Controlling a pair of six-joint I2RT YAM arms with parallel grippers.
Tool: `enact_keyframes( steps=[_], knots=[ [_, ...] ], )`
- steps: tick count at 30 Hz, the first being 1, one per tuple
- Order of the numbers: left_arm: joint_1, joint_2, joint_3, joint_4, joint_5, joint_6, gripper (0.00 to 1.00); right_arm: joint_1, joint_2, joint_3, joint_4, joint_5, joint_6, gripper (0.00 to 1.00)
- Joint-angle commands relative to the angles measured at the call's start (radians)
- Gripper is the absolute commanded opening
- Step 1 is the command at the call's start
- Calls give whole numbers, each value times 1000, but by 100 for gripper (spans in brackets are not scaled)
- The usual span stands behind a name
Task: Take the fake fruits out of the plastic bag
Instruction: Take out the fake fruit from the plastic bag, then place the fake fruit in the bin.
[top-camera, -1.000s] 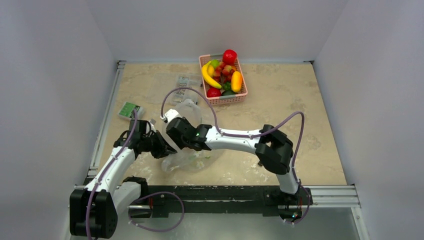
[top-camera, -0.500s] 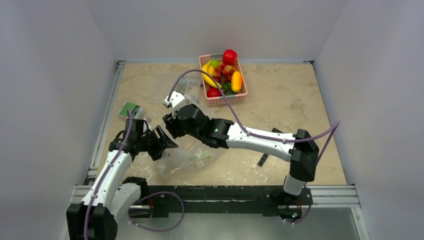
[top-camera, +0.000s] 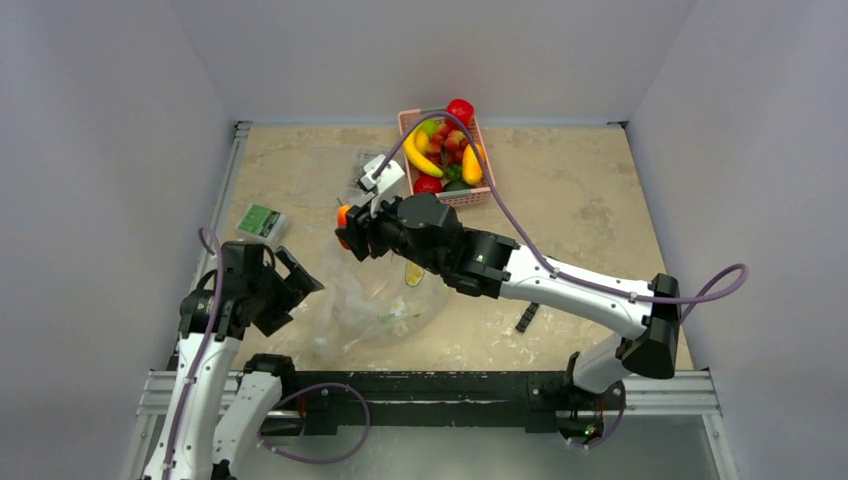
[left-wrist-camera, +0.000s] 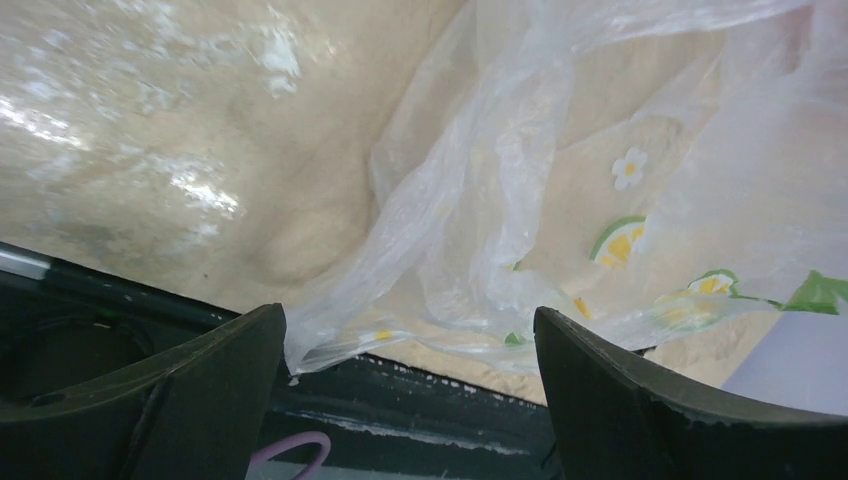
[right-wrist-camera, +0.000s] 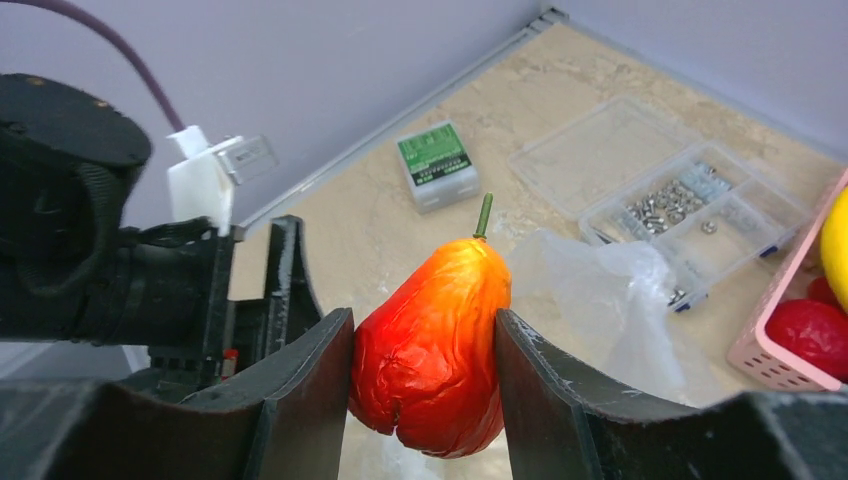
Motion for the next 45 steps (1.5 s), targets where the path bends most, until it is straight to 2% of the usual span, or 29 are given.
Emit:
enact_keyframes(
  steps=[1, 3, 12, 17, 21, 26, 30, 37, 40, 45],
  knots=[
    [5, -46, 117, -124, -199, 10, 95, -24, -65, 61, 50, 85, -32, 0],
    [5, -49, 148, -124, -188, 48, 95, -63, -67, 86, 45, 108, -32, 0],
    [5, -99, 219, -58, -16, 170, 93, -419, -53, 124, 65, 136, 53, 0],
    [5, -124, 231, 6, 99, 202, 97, -594, 38, 97, 100, 85, 108, 0],
    [6, -93, 248, 19, 177, 222, 99, -682, 168, 120, 106, 16, 136, 0],
    [5, -68, 246, 16, 215, 243, 100, -735, 351, 196, 61, -19, 139, 0],
    [5, -66, 221, 22, 220, 240, 100, -739, 428, 211, 52, -28, 127, 0],
    [5, -60, 217, 41, 244, 207, 100, -737, 459, 128, 95, -46, 140, 0],
    [5, -62, 232, 33, 243, 202, 100, -737, 466, 96, 142, -47, 117, 6],
    [4, -70, 246, 19, 240, 195, 100, -734, 476, 89, 121, -35, 102, 8]
  ],
)
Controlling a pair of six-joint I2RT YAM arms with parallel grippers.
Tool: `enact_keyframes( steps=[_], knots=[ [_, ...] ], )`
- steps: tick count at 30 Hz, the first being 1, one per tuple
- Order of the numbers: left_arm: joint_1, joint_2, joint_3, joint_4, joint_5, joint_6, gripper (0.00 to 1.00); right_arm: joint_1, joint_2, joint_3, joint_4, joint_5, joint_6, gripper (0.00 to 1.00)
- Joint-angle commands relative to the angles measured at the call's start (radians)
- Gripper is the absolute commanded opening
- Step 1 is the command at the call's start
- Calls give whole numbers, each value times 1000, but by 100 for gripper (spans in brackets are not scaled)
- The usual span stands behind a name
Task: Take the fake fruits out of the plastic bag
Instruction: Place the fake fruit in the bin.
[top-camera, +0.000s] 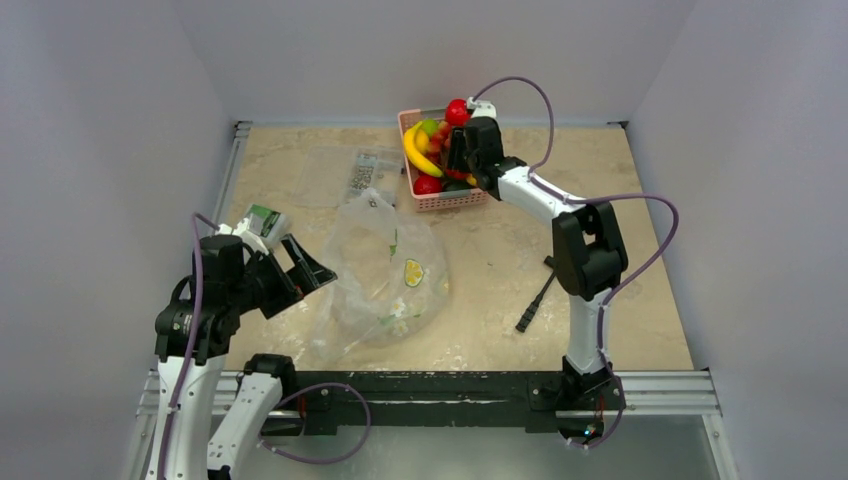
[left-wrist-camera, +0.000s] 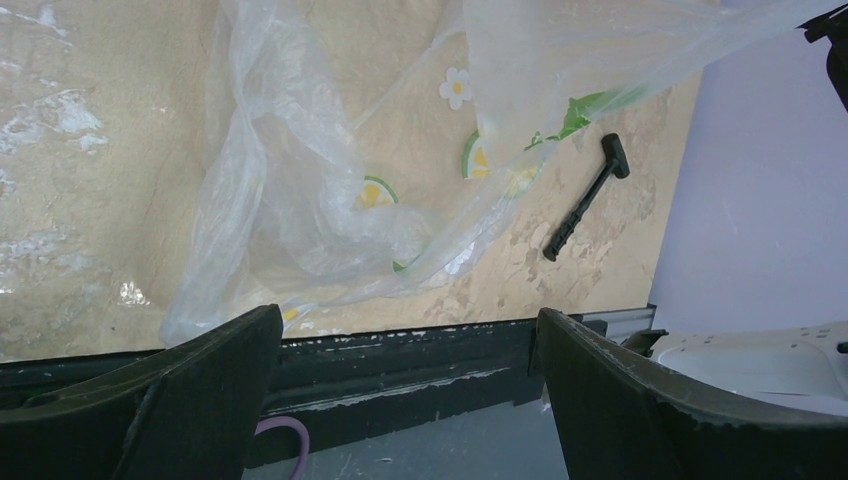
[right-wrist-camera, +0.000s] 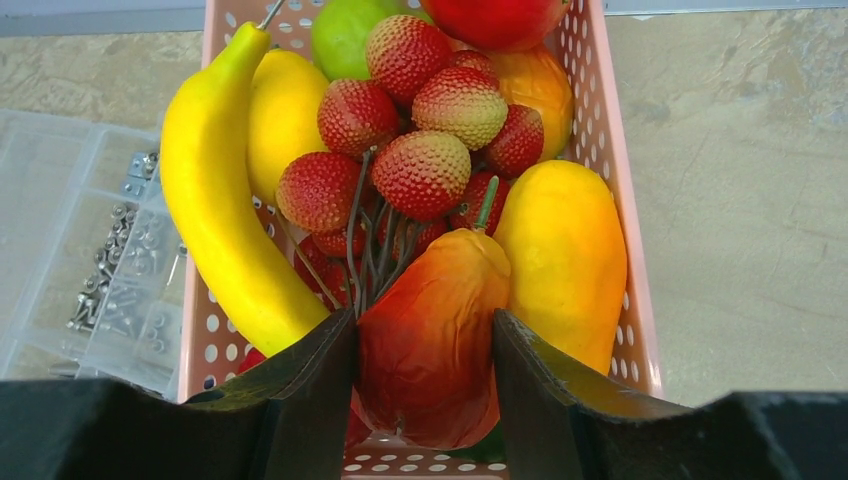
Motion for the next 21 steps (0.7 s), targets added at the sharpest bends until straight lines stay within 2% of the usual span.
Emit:
enact_keyframes(
  steps=[1, 3, 8, 12, 17, 21],
  knots=[
    [4, -9, 34, 16, 16, -9, 100, 5, -28, -38, 46, 20, -24, 12],
    [5, -11, 39, 7, 7, -5, 100, 9, -47, -77, 70, 30, -25, 20],
    [5, -4, 47, -13, 5, 17, 100, 9, -54, -85, 52, 26, -25, 30],
    [5, 5, 60, -14, 13, 38, 100, 17, -79, -90, 56, 19, -22, 46],
    [5, 46, 96, -14, 21, 87, 100, 33, -89, -35, -33, 25, -22, 62],
    [5, 73, 115, -11, 22, 127, 100, 52, -110, -5, -108, 70, -24, 80]
  ],
)
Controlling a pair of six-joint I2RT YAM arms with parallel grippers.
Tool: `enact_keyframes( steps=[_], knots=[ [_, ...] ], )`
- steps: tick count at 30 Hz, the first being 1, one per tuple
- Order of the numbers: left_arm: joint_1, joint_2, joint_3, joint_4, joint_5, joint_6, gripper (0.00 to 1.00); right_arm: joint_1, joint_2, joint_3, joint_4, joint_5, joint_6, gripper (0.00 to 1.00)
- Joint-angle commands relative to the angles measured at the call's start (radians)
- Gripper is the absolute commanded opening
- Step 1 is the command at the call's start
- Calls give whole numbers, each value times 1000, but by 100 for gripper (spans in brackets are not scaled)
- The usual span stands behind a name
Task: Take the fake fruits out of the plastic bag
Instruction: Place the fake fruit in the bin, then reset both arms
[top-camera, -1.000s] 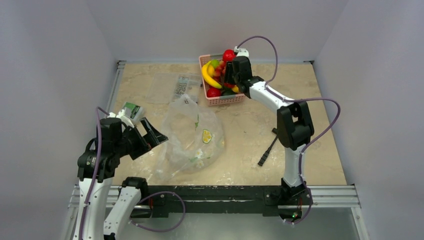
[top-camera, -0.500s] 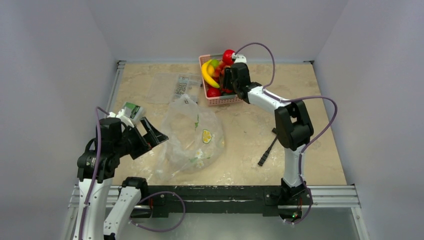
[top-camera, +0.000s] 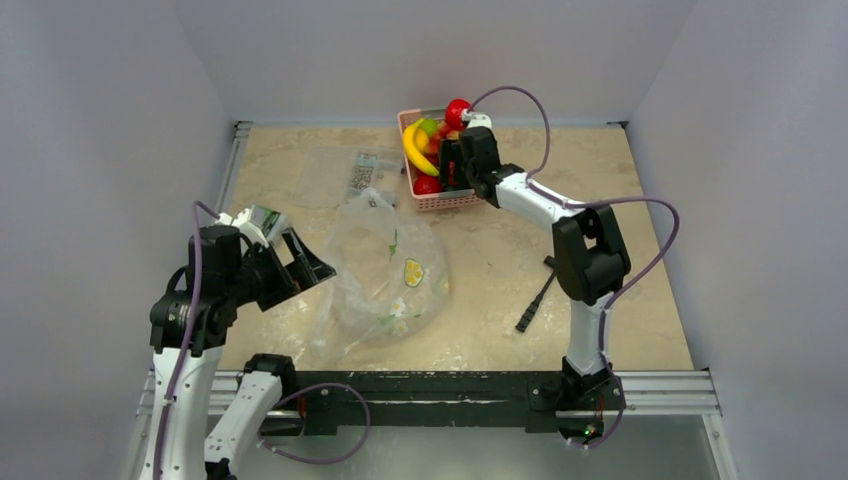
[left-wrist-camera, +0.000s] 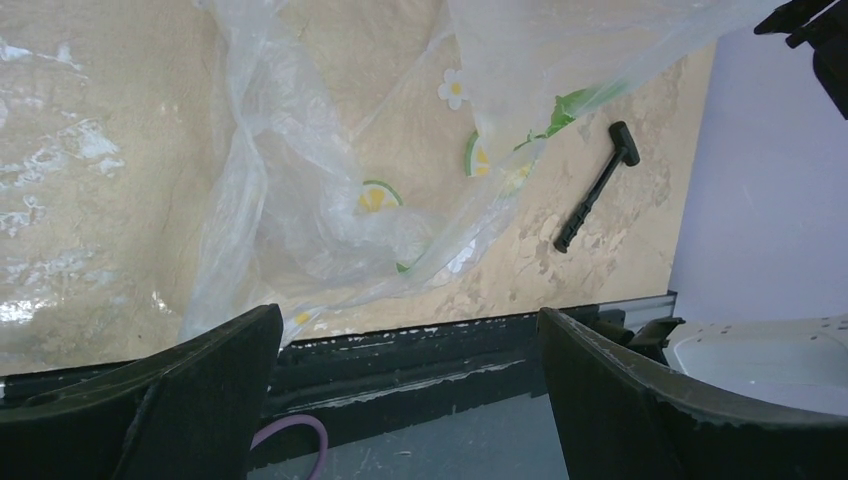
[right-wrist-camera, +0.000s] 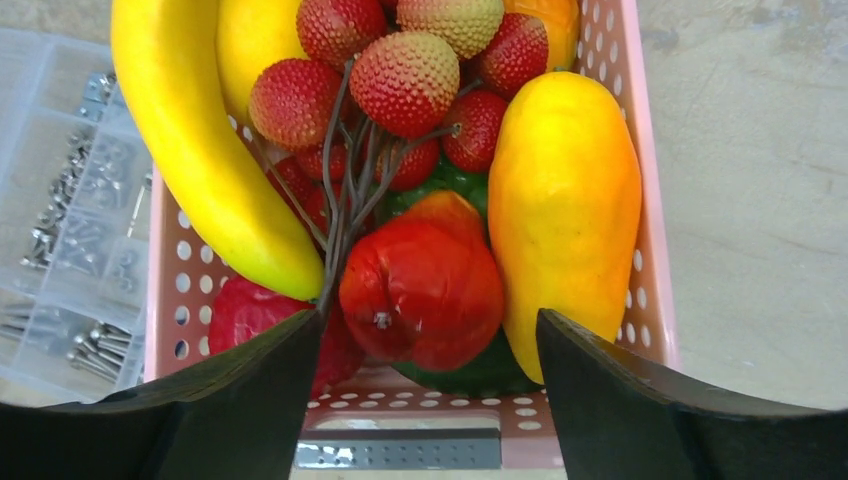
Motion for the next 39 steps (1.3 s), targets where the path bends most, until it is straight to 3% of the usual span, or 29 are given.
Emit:
enact_keyframes(
  steps=[1, 6, 13, 18, 27, 39],
  knots=[
    [5, 28, 46, 19, 17, 69, 100, 26, -81, 82, -105, 75, -11, 84],
    [5, 31, 59, 3, 27, 90, 100, 49, -113, 148, -244, 162, -3, 98],
    [5, 21, 145, -39, -48, 177, 100, 78, -305, 174, -415, 218, 62, 99],
    [5, 19, 271, -50, -139, 198, 100, 106, -561, 54, -510, 206, 107, 99],
    [5, -41, 421, 45, -128, 200, 100, 107, -1140, -236, -516, 180, 137, 99],
    [5, -156, 379, 64, -183, 212, 100, 107, -1467, -362, -554, 284, 211, 99]
  ],
)
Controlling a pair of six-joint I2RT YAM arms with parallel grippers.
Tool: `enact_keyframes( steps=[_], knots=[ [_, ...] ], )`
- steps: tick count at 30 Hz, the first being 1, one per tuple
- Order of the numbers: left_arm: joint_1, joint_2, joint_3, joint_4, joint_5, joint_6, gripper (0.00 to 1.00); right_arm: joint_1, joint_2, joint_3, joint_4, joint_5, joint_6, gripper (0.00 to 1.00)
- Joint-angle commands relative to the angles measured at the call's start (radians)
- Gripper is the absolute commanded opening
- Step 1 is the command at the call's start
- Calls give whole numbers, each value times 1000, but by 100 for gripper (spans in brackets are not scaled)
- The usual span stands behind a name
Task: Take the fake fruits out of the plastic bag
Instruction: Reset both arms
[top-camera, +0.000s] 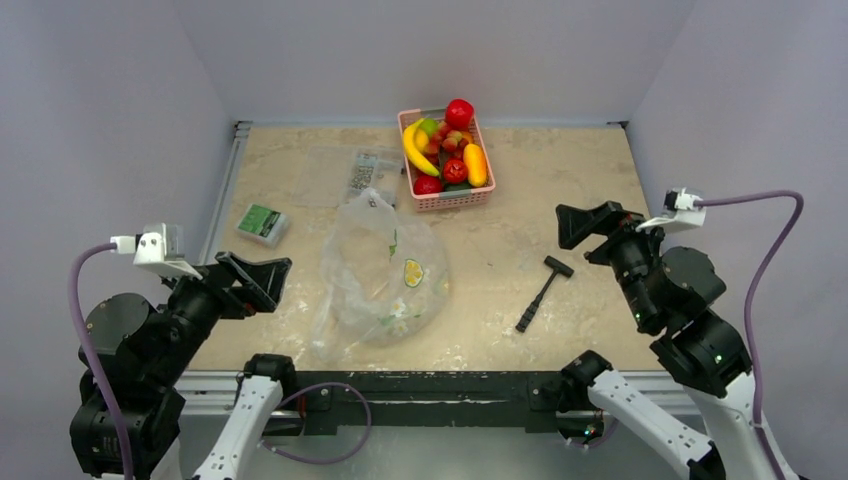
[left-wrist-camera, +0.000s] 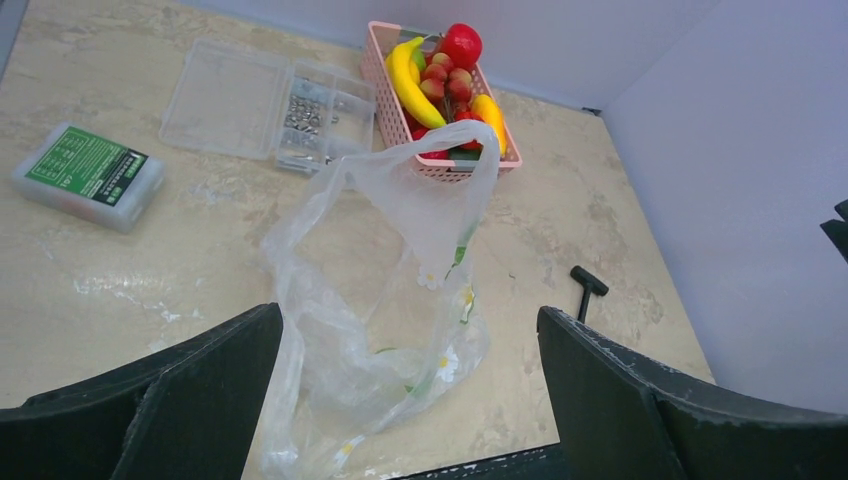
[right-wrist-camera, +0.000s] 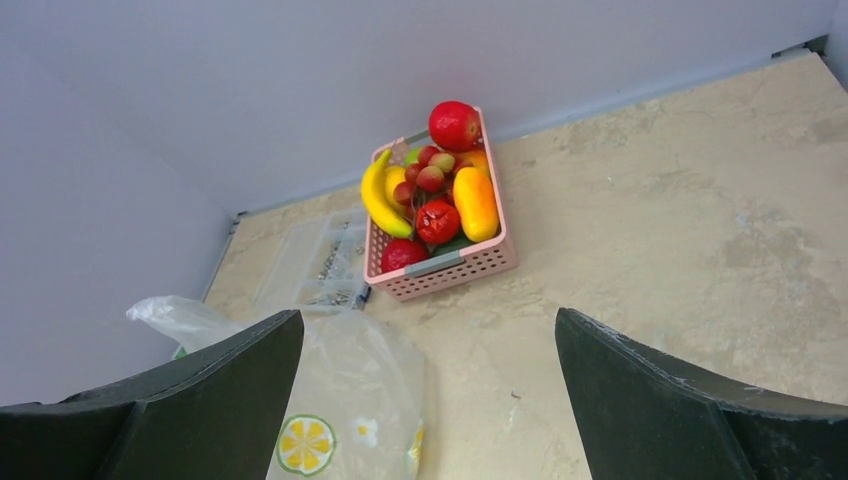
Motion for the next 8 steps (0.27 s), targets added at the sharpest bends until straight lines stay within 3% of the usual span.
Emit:
enact_keyframes(
  steps=[1, 8],
  knots=[
    [5, -12, -14, 28, -33, 35, 100, 1, -87, -29, -3, 80, 59, 99],
    [5, -6, -36, 25, -51, 50, 100, 1, -94, -59, 21, 79, 68, 99]
  ],
)
